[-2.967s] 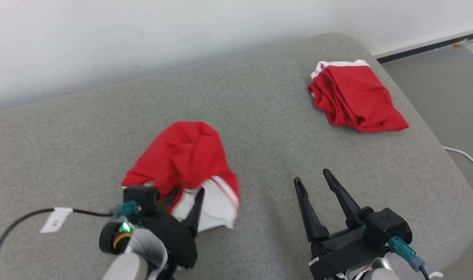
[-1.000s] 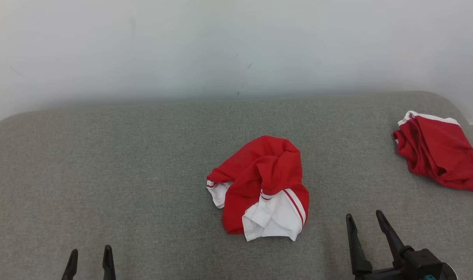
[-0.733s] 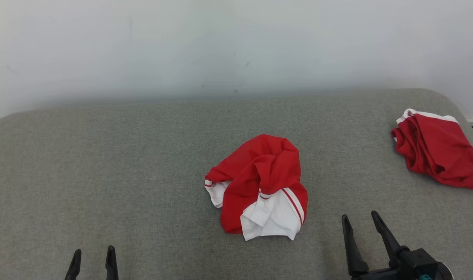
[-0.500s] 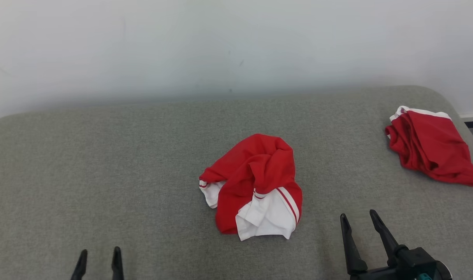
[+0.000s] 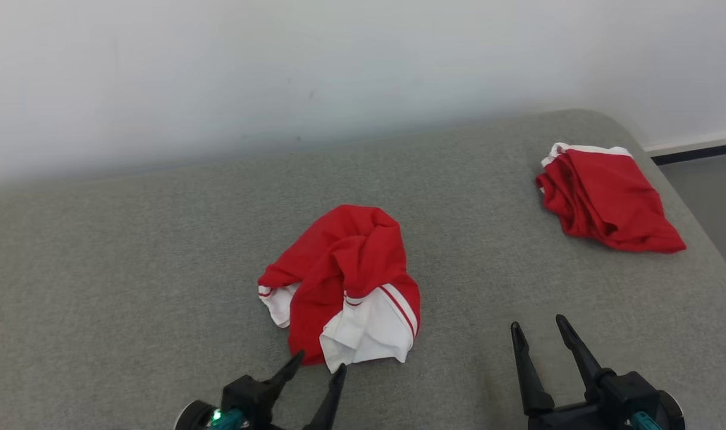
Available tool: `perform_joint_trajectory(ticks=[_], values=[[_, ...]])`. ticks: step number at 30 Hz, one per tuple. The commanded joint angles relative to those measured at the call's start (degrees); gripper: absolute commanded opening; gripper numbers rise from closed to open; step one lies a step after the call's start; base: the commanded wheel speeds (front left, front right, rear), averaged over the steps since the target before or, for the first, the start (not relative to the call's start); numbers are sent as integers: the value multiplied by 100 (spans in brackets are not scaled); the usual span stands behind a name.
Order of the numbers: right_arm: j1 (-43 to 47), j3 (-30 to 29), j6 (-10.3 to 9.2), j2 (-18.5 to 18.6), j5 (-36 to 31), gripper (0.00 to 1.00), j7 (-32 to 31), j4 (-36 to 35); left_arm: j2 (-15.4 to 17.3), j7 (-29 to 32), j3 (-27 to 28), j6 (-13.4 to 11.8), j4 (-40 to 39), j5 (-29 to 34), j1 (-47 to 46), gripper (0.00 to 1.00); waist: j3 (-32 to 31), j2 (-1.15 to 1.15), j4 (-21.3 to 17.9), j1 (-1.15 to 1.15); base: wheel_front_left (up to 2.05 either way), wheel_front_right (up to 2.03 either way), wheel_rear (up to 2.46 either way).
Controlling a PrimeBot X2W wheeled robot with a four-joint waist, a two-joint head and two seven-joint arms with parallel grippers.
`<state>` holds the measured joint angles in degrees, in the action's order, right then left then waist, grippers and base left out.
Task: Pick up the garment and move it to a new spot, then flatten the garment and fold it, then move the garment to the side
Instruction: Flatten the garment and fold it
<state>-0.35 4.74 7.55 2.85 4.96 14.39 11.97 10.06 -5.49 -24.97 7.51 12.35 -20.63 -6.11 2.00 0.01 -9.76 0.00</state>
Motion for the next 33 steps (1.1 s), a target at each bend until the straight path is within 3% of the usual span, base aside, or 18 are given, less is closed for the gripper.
perform_joint_trajectory(ticks=[1, 6, 12, 16, 17, 18, 23, 26, 33], values=[[-86, -9, -15, 4, -14, 100, -5, -43, -3, 136, -233, -9, 252, -122, -258, 100, 105, -1, -350, 0, 0, 0, 0], [-86, -1, -15, 3, -8, 100, -2, -55, -104, 298, -516, -36, 893, -168, -742, 100, 221, -1, -690, 0, 0, 0, 0], [-100, 12, -15, 3, 60, 100, 11, -69, -200, 284, -480, -621, 1731, 192, -1238, 100, 348, -1, -1065, 0, 0, 0, 0], [-144, 22, -15, 2, 54, 100, 30, -41, -234, 169, -504, -808, 2026, 295, -1412, 100, 395, -1, -1164, 0, 0, 0, 0], [-153, 17, -15, 3, 58, 100, 33, -28, -245, 95, -496, -818, 2046, 302, -1452, 43, 400, -1, -1172, 0, 0, 0, 0], [-165, 8, -15, 3, 64, 100, 37, -11, -264, -2, -499, -825, 2058, 315, -1483, 0, 404, -1, -1174, 0, 0, 0, 0], [-199, 9, -15, 2, 88, 100, 56, 47, -338, -448, -505, -790, 1966, 334, -1672, 0, 392, -1, -1092, 0, 0, 0, 0], [-183, 51, -15, 2, 116, 100, 69, 38, -405, -630, -567, -639, 1688, 364, -2061, 0, 398, -1, -966, 0, 0, 0, 0], [-303, 135, -15, 4, 163, 100, 74, 119, -608, -587, -866, -343, 959, 555, -3530, 0, 392, -1, -809, 0, 0, 0, 0]])
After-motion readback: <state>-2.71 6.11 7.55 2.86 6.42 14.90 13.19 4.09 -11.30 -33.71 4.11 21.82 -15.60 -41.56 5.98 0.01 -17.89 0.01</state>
